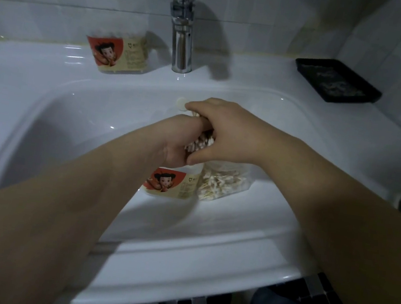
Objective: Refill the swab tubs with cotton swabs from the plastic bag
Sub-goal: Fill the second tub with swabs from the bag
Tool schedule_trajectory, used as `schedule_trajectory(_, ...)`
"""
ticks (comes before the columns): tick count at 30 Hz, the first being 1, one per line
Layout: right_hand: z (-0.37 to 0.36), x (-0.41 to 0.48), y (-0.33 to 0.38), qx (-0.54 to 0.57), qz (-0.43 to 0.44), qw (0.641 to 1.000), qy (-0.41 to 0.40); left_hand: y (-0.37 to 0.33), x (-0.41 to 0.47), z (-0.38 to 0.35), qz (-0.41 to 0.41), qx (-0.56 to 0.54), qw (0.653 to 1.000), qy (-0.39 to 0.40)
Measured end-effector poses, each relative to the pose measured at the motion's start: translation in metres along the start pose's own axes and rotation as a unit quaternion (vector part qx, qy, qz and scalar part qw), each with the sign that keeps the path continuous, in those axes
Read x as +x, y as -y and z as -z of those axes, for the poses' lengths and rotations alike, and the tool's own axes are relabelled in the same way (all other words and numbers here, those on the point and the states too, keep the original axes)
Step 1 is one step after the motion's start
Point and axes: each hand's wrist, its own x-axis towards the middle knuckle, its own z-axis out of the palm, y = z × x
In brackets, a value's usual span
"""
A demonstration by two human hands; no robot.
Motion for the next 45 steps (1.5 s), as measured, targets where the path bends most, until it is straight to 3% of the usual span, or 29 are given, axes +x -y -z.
schedule_trajectory(6, 0.003, -0.002, 0.001, 0.033, -0.018, 0.999, -0.022, 0.0, 0.007, 0.003, 0.007, 0.003, 1.0, -0.027)
schedule_trajectory(11, 0.015, -0.008, -0.003, 0.144, -0.112, 0.982, -0.055, -0.005, 0.011, 0.008, -0.034, -0.039, 0.991, -0.126)
schedule_trajectory(13, 0.019, -0.009, -0.009, 0.105, -0.153, 0.981, -0.062, -0.007, 0.012, 0.012, -0.051, -0.054, 0.984, -0.161)
schedule_trajectory(15, 0.018, -0.01, -0.014, 0.054, -0.188, 0.981, -0.003, -0.006, 0.015, 0.015, -0.065, -0.05, 0.981, -0.176)
schedule_trajectory(18, 0.01, -0.012, -0.015, -0.002, -0.21, 0.971, 0.114, -0.003, 0.017, 0.014, -0.076, -0.032, 0.984, -0.156)
schedule_trajectory(26, -0.004, -0.01, -0.011, -0.071, -0.17, 0.958, 0.221, 0.004, 0.018, 0.011, -0.096, 0.028, 0.987, -0.124)
schedule_trajectory(35, -0.01, -0.006, -0.008, -0.093, -0.149, 0.945, 0.275, 0.006, 0.019, 0.009, -0.094, 0.065, 0.99, -0.087)
schedule_trajectory(45, -0.017, -0.003, -0.01, -0.113, -0.156, 0.947, 0.257, 0.008, 0.018, 0.007, -0.098, 0.082, 0.988, -0.081)
